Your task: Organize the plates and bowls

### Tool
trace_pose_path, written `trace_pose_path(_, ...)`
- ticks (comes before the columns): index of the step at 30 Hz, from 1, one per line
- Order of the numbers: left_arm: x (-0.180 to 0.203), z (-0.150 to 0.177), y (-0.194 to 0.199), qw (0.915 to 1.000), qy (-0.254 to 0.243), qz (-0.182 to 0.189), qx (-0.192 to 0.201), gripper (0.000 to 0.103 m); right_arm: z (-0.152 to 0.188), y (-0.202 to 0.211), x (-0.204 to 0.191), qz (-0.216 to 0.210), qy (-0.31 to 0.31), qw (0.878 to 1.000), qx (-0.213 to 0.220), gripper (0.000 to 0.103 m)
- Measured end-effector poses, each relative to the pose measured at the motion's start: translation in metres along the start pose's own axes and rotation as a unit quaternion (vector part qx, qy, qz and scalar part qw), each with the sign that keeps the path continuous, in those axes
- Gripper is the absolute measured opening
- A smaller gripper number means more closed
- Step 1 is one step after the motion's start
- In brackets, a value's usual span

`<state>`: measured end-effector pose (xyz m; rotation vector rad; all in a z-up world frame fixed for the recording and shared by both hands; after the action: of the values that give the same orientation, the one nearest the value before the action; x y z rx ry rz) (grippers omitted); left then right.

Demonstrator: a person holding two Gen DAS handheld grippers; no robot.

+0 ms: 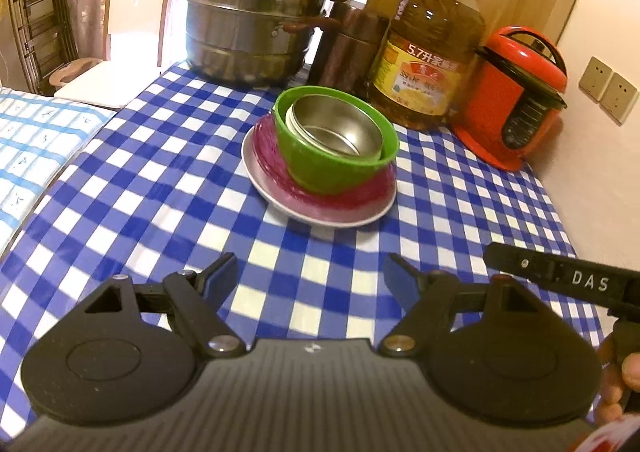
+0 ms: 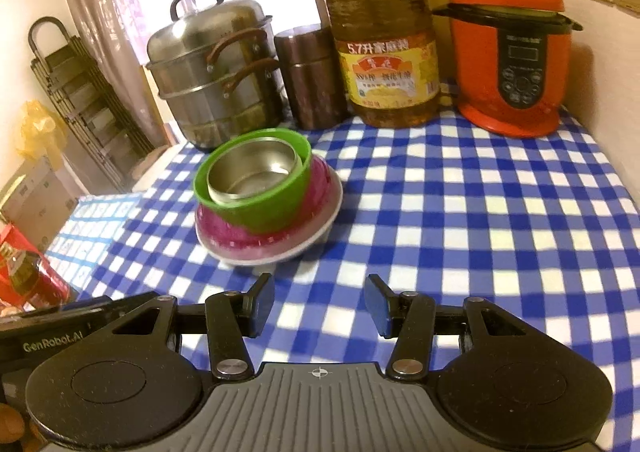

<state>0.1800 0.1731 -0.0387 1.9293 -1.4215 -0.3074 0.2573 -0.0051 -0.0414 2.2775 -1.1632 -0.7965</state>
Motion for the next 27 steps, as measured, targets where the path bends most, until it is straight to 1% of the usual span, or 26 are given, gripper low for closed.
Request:
trace_pose_path(8, 0.002, 0.022, 0.029, 0.9999, -0.008, -0.013, -0.001, 0.077, 0.025, 0.027, -0.003, 0.021, 0.015, 1.000, -0.007, 0.050)
trace_pose_path(14, 0.000, 0.040, 0.050, 0.9995, -0.008, -0.030, 0.000, 0.077, 0.044, 0.046, -0.010, 0.010, 0.025, 1.000, -0.008, 0.050)
trace_pose_path(18, 0.000, 0.052, 0.063, 0.9987, -0.014, -0.049, 0.000, 0.078, 0.057, 0.057, -0.016, 0.004, 0.030, 1.000, -0.007, 0.050)
trace_pose_path(27, 0.007, 0.073, 0.078, 0.9982, -0.029, -0.051, -0.010, 0.078, 0.076, 0.071, -0.015, 0.003, 0.026, 1.000, -0.014, 0.050)
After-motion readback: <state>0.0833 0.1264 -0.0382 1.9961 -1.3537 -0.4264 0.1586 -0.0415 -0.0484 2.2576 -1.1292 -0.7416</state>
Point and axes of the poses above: each gripper's, at about its wrist camera, not at the fingertips, and y roughly against the way its jaws point, x to its right, z to its underside, the point moved 4 cm from there along -y, roughly the way its jaws point, and after that the axes turned 4 degrees about x, right-handed, at the moved point
